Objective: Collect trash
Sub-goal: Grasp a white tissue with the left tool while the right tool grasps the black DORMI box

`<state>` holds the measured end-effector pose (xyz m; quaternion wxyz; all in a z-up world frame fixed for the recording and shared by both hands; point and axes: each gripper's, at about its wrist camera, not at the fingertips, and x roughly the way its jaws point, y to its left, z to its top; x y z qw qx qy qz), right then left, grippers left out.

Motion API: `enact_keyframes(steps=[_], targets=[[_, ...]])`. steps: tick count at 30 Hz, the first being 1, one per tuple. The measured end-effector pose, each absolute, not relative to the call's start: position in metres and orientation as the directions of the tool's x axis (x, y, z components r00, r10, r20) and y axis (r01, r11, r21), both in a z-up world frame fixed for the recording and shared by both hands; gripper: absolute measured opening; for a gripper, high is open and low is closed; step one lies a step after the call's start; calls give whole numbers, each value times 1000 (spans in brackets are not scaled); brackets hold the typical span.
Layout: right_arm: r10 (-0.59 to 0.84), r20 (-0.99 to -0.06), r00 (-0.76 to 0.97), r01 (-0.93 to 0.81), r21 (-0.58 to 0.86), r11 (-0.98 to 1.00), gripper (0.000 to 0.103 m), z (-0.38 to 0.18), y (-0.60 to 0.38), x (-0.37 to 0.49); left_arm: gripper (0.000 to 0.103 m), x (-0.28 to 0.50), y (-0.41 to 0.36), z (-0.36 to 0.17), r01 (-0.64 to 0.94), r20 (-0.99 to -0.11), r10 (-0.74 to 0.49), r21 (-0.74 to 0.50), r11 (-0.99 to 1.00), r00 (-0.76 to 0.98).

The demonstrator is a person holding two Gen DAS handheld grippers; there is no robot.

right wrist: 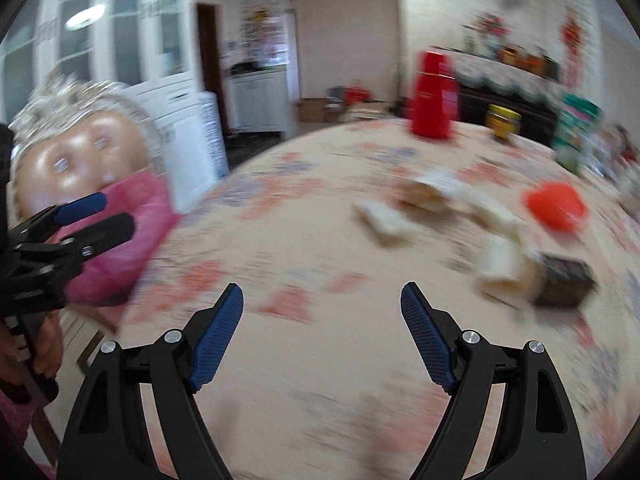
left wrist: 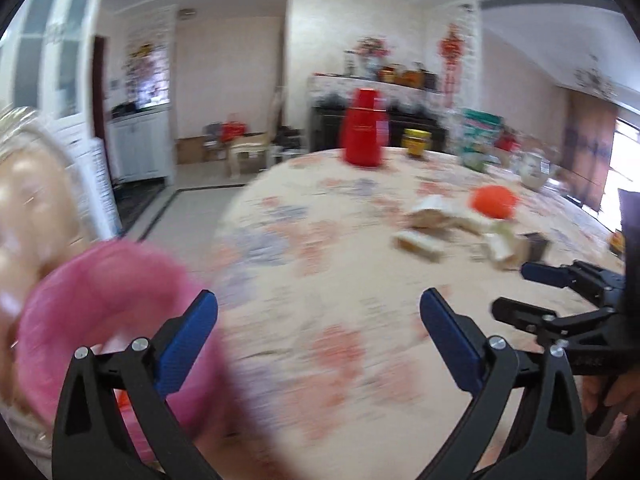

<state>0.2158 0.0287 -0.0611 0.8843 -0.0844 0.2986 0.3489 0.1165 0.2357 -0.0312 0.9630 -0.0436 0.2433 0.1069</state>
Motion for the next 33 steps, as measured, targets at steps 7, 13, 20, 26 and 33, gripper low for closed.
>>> enact_keyframes(steps=[7, 13, 20, 26, 33], targets=[[359, -564, 743, -407, 45, 912, 76, -67, -75, 259, 98, 192, 143, -30, -93, -483, 75, -15, 996, 872], [234, -569, 788, -223, 90, 971, 66, -71, -130, 284, 98, 264, 89, -39, -33, -512, 24, -8, 999, 859], [158, -531, 832, -74, 176, 982, 66, -66, -170, 290, 95, 323, 46, -58, 44, -570, -38, -3, 999, 821], [155, -539, 828, -55, 198, 979, 66, -69, -175, 292, 67, 372, 32, -78, 26, -649, -33, -20, 999, 760], [163, -545, 822, -65, 195, 979, 66, -70, -170, 292, 10, 381, 36, -88, 77, -681, -132, -110, 991, 720]])
